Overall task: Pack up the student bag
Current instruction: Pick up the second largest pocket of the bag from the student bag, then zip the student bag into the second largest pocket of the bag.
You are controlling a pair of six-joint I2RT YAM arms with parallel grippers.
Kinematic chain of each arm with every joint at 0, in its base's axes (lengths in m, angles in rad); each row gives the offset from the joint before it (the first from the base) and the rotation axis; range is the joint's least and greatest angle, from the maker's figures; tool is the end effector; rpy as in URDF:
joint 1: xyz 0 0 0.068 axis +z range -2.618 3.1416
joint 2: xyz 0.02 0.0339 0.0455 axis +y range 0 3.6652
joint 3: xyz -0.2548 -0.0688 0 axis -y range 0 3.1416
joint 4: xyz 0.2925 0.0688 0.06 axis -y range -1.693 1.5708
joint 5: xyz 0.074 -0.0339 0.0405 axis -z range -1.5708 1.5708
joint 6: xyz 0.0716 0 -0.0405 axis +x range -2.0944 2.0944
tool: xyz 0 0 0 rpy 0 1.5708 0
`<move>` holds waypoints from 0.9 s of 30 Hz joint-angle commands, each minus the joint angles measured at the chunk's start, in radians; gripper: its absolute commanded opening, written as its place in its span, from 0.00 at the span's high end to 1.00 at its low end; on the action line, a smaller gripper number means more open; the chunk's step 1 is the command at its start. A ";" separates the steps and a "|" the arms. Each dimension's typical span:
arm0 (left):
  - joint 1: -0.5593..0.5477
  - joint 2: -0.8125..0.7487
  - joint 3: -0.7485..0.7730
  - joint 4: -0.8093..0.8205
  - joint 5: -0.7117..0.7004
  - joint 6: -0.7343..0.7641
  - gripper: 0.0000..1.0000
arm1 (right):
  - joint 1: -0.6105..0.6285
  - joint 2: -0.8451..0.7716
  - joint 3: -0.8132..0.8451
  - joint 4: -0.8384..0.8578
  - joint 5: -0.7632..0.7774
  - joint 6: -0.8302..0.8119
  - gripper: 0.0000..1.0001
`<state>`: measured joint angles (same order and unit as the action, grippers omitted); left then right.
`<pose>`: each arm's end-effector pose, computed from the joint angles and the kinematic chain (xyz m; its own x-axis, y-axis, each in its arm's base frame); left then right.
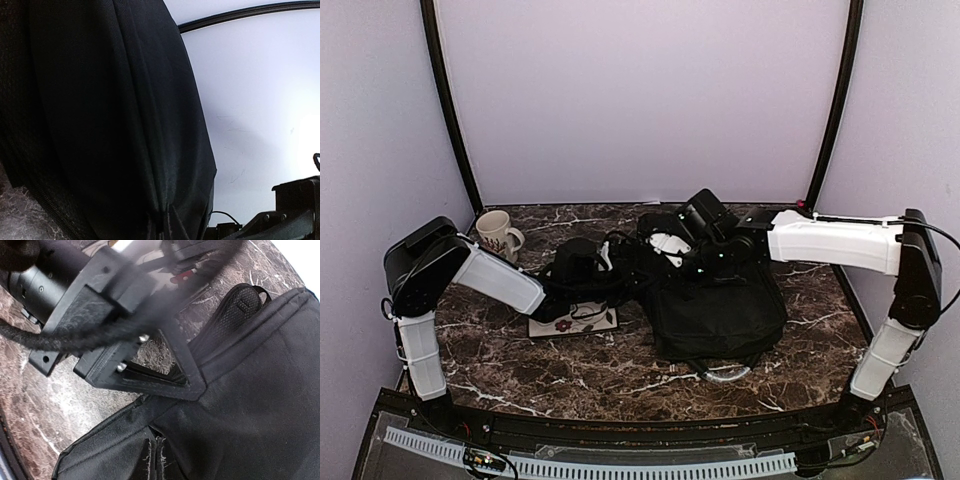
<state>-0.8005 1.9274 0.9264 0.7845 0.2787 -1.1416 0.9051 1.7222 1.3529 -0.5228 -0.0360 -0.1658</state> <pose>0.3039 -0.3415 0.1077 -0.8598 -0.3693 -0.3527 0.2290 0.3385 -0.9127 0.2723 0.3510 0.2025 -0.3421 -0.7027 -0.6238 -0.8683 0.4902 -0.0760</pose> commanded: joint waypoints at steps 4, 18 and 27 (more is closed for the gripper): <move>0.006 -0.055 -0.046 0.058 -0.004 0.002 1.00 | -0.146 -0.138 -0.083 0.041 -0.170 0.069 1.00; 0.013 -0.059 -0.059 0.067 -0.005 0.012 1.00 | -0.359 -0.216 -0.209 0.068 -0.459 0.138 1.00; 0.019 -0.060 -0.063 0.066 -0.007 0.017 1.00 | -0.477 -0.288 -0.311 0.049 -0.503 0.117 1.00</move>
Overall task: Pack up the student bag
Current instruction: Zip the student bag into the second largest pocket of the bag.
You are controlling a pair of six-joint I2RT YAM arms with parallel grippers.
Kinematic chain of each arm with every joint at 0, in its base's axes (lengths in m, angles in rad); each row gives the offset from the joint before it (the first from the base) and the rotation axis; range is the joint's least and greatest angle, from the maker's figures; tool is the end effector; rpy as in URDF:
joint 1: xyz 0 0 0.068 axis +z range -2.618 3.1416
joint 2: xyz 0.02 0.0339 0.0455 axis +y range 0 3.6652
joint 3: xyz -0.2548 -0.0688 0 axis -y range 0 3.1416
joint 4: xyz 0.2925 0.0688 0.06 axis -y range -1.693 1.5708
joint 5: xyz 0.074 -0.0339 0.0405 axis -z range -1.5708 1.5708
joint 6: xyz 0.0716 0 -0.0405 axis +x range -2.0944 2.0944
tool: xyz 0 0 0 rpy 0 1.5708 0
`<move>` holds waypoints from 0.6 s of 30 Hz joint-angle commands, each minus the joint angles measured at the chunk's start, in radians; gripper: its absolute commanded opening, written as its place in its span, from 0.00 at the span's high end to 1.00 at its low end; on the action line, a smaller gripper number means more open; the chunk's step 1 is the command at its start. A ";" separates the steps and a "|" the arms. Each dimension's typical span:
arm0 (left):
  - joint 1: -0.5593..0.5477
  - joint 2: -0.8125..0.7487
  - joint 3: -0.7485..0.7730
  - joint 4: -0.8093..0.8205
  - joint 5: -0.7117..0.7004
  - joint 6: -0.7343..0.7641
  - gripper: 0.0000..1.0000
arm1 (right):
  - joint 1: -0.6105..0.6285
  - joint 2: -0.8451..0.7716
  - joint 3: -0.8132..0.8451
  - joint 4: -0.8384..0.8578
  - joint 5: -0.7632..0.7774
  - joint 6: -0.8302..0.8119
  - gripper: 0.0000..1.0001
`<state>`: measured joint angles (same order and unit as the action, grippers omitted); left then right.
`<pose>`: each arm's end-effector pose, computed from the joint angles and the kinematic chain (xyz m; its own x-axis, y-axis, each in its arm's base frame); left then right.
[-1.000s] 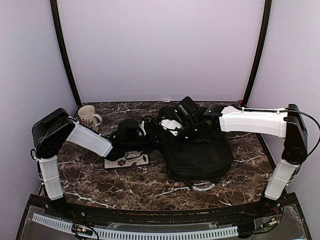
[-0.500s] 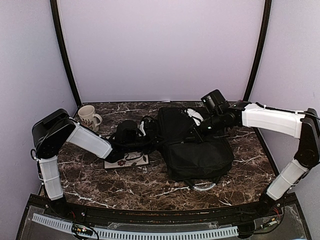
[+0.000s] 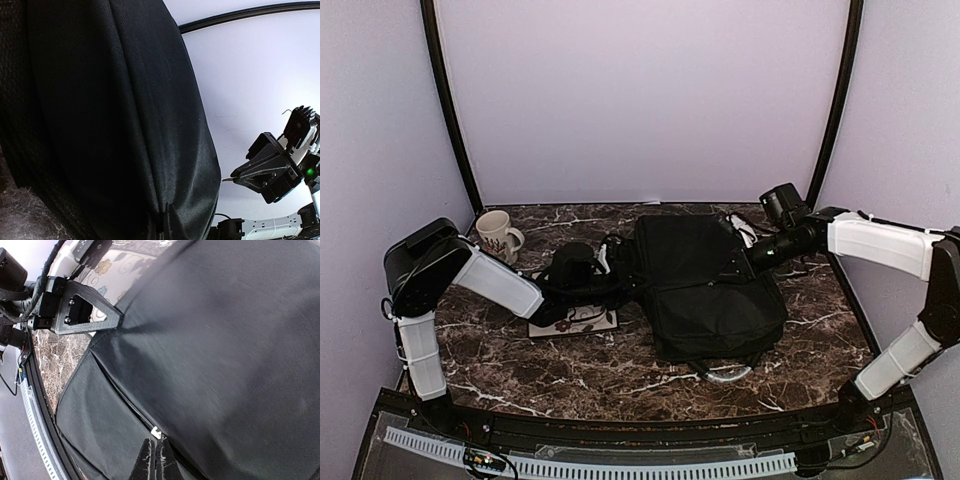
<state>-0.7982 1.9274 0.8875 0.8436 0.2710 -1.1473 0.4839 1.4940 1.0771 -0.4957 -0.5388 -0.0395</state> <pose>0.2997 -0.3349 0.1025 -0.8520 -0.3843 -0.3555 0.2347 0.3264 -0.9156 0.3149 0.2070 0.1968 -0.6730 -0.3920 -0.6272 -0.7043 0.5987 0.3814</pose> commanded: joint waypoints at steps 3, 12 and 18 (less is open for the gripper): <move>0.022 -0.059 -0.025 0.005 0.004 0.028 1.00 | -0.093 -0.081 -0.055 0.001 0.000 -0.029 1.00; 0.035 -0.062 -0.038 0.003 0.008 0.036 1.00 | -0.230 -0.116 -0.110 -0.066 -0.005 -0.096 1.00; 0.042 -0.061 -0.038 0.003 0.010 0.038 1.00 | -0.294 -0.131 -0.137 -0.066 -0.002 -0.109 1.00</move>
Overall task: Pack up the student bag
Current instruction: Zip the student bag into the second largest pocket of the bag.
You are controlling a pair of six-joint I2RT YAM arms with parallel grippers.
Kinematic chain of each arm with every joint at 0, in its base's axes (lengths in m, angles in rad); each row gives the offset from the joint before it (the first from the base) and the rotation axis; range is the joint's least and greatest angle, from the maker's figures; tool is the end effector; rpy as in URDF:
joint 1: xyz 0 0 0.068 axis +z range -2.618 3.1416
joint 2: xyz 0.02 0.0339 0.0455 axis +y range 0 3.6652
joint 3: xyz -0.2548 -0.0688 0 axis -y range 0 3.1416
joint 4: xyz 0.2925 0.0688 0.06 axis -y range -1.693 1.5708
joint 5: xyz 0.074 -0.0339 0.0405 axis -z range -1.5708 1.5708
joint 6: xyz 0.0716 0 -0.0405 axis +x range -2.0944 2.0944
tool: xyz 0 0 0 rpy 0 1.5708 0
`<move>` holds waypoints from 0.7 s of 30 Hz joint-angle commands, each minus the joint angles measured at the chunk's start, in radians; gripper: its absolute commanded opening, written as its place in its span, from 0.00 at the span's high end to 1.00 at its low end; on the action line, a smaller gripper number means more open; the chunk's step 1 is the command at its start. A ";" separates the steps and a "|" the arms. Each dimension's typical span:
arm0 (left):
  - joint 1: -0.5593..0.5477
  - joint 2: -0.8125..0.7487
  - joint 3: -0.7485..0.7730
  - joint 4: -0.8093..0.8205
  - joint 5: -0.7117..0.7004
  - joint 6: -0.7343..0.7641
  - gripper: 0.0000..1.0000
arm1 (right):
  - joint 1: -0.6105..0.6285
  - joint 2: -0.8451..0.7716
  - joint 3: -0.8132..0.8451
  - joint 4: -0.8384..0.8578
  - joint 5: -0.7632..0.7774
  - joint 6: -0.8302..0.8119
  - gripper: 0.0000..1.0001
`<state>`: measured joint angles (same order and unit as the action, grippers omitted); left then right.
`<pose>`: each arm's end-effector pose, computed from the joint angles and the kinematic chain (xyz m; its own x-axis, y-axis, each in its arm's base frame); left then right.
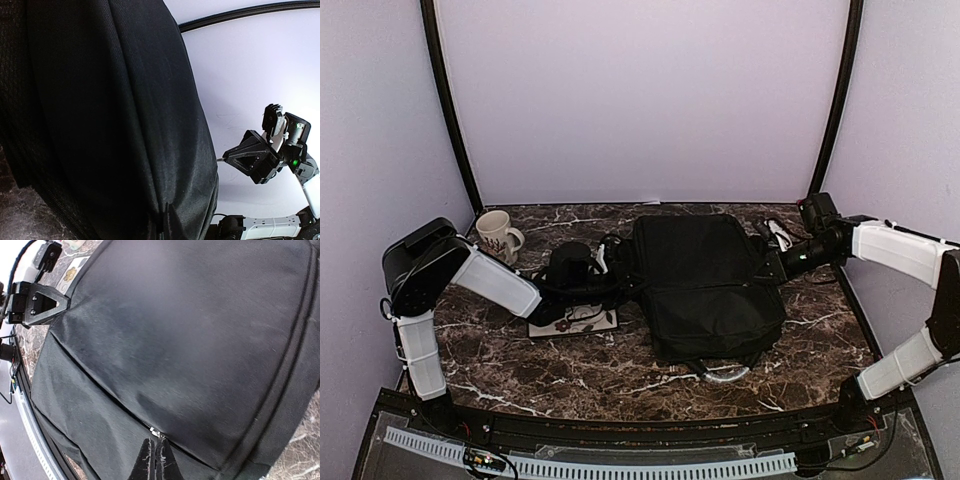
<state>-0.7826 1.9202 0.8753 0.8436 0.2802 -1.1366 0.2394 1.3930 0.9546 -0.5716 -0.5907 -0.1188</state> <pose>0.3022 -0.3284 0.1015 -0.8487 -0.3856 -0.3620 0.2373 0.3342 -0.9122 0.3172 0.1185 0.1814 -0.7594 -0.2867 -0.5840 -0.5788 0.7076 0.4053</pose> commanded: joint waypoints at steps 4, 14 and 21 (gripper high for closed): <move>0.028 -0.053 -0.025 0.002 0.002 0.029 1.00 | -0.086 -0.039 -0.015 0.003 0.068 -0.033 1.00; 0.031 -0.049 -0.025 0.008 0.004 0.028 1.00 | -0.129 -0.037 -0.020 -0.011 0.098 -0.038 1.00; 0.033 -0.050 -0.024 0.005 0.008 0.028 1.00 | -0.144 -0.027 -0.022 -0.012 0.122 -0.033 1.00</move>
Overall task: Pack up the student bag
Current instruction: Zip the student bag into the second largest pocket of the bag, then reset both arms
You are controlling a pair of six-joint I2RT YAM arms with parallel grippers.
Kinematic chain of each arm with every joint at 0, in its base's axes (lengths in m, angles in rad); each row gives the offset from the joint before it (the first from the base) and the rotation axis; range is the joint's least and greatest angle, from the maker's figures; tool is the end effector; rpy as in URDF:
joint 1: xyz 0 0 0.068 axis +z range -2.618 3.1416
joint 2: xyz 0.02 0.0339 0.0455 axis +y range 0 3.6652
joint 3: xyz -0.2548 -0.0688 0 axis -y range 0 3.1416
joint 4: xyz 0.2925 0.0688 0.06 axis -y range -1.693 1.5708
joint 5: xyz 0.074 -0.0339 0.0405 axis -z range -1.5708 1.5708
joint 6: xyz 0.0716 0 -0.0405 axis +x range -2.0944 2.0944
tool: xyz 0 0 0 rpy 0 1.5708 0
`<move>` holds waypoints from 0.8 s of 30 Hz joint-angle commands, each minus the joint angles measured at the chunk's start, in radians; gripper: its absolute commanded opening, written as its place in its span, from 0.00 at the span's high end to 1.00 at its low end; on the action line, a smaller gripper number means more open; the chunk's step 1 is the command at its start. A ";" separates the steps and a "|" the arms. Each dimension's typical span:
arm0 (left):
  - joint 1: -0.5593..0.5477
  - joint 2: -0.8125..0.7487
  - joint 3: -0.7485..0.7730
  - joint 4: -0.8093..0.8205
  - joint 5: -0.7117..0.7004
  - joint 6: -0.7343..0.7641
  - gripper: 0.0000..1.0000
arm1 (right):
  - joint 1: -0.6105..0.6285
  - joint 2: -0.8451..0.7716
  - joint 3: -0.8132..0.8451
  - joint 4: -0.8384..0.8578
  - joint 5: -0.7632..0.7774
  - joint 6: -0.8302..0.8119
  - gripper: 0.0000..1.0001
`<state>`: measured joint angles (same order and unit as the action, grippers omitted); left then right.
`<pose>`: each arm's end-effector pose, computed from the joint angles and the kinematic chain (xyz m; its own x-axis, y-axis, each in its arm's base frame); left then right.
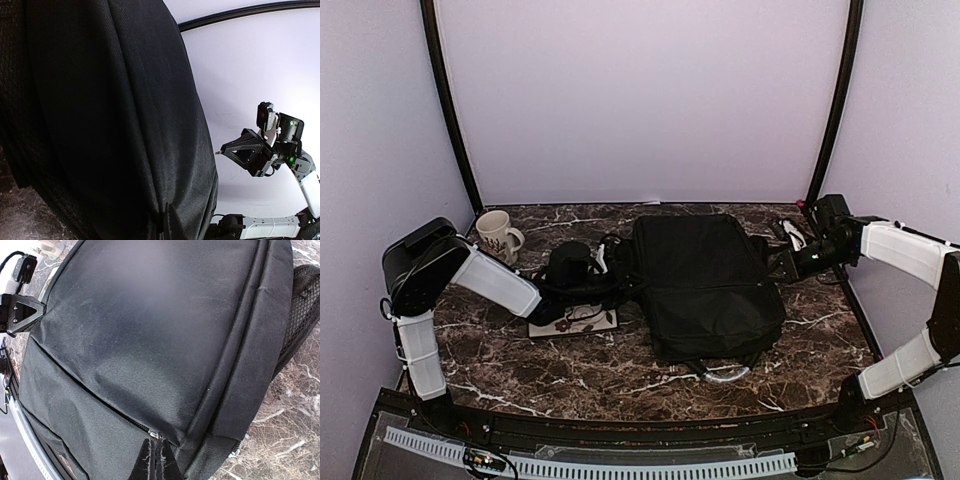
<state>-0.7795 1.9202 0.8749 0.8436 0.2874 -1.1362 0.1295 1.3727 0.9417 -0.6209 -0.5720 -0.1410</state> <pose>0.3027 -0.3277 0.1014 -0.8506 -0.3823 -0.3610 0.2377 0.3327 -0.9126 0.3195 0.0807 0.1791 -0.7999 -0.2233 -0.5571 -0.4921 0.7754 0.3957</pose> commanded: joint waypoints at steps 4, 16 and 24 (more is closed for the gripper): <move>0.030 -0.050 -0.019 0.002 0.002 0.030 1.00 | -0.036 0.003 -0.002 0.028 0.072 -0.023 1.00; 0.037 -0.128 0.053 -0.222 0.014 0.183 0.71 | -0.044 -0.057 0.082 0.021 0.096 -0.025 0.79; 0.066 -0.299 0.112 -0.528 -0.104 0.427 0.64 | -0.060 -0.123 0.113 0.050 0.148 -0.047 0.70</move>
<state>-0.7311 1.7252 0.9371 0.5034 0.2600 -0.8795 0.0834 1.2812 1.0225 -0.6132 -0.4610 -0.1741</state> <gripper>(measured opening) 0.348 0.276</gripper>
